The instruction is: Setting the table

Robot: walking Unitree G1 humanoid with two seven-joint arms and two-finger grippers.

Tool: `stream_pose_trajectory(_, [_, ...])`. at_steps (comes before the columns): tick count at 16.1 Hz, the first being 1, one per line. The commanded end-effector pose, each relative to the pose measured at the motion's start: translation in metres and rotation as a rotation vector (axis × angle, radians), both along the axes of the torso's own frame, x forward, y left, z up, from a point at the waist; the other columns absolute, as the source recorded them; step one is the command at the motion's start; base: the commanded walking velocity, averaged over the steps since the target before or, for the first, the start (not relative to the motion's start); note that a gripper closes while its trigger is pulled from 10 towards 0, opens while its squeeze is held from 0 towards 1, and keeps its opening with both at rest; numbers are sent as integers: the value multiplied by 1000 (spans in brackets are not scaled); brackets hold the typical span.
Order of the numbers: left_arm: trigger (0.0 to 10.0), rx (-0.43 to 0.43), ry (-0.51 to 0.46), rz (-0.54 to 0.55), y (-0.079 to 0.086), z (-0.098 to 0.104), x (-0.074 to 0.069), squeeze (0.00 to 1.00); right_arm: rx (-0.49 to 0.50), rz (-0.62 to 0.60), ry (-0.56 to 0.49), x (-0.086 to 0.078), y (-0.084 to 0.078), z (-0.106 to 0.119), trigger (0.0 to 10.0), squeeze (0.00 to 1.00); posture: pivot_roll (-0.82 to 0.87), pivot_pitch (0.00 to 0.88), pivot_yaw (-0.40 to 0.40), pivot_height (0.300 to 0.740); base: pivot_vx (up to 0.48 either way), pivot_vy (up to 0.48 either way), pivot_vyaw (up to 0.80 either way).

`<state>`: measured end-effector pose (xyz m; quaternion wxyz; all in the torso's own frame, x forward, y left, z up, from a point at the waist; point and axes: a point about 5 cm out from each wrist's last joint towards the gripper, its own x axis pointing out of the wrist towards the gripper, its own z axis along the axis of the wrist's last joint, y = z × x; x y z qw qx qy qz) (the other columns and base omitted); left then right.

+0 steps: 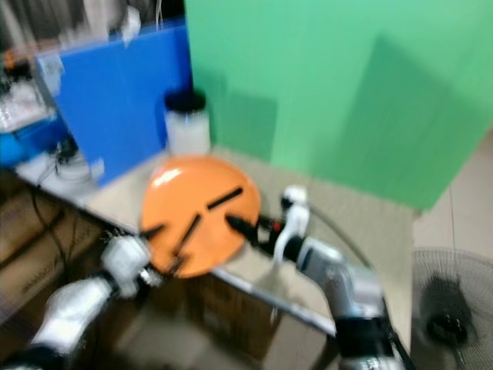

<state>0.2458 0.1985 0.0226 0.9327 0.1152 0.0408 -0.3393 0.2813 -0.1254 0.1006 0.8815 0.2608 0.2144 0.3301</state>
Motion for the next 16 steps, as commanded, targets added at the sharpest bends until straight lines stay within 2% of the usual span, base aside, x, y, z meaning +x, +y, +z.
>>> stream_pose_trajectory(1, [10000, -43, 101, 42, 10, -8, -2, 0, 20, -22, -52, 2, -6, 15, 10000, 0, 59, 23, -25, 740, 0, 0, 0])
stream_pose_trajectory(2, [10000, -70, 44, 62, 14, 6, 11, 0, 24, -28, -75, 1, -7, 20, 10000, 0, 59, 23, -25, 740, 0, 0, 0])
stream_pose_trajectory(3, [10000, -54, 34, 54, 15, 9, 13, 0, 22, -28, -78, 0, -7, 21, 10000, 0, 60, 29, -18, 740, 0, 0, 0])
stream_pose_trajectory(4, [10000, -37, -18, 23, 15, 23, 17, 0, 18, -31, -78, 0, -6, 21, 10000, 0, 62, 29, -15, 740, 0, 0, 0])
stream_pose_trajectory(5, [10000, -18, -94, -31, 9, 50, 23, 0, 10, -37, -78, -1, -5, 20, 10000, 0, 63, 29, -14, 740, 0, 0, 0])
stream_pose_trajectory(8, [10000, -7, -185, -91, -6, 103, 26, 0, 10, -54, -83, 1, -4, 23, 10000, 0, 62, 32, -8, 740, 0, 0, 0])
stream_pose_trajectory(10, [10000, -36, -192, -96, -7, 117, 24, 0, 7, -58, -84, 1, -4, 24, 10000, 0, 61, 33, -8, 740, 0, 0, 0])
stream_pose_trajectory(12, [10000, -32, -130, 18, 4, 121, 23, 0, -47, -91, -65, 4, -6, 19, 10000, 0, 62, 35, -10, 740, 0, 0, 0])
stream_pose_trajectory(13, [10000, 38, -66, 157, 21, 118, 30, 0, -73, -141, -38, 9, -9, 15, 10000, 0, 63, 36, -11, 740, 0, 0, 0])
stream_pose_trajectory(14, [10000, 49, -24, 222, 29, 117, 32, 0, -80, -165, -24, 11, -9, 13, 10000, 0, 63, 36, -11, 740, 0, 0, 0])
stream_pose_trajectory(15, [10000, 10, 54, 357, 49, 118, 35, 1000, -72, -231, 13, 18, -9, 8, 10000, 1000, 72, 43, -15, 740, 0, 0, 0])
stream_pose_trajectory(16, [10000, 4, 69, 401, 54, 119, 36, 1000, -65, -216, 13, 19, -3, 8, 10000, 1000, 73, 44, -16, 740, 0, 0, 0])
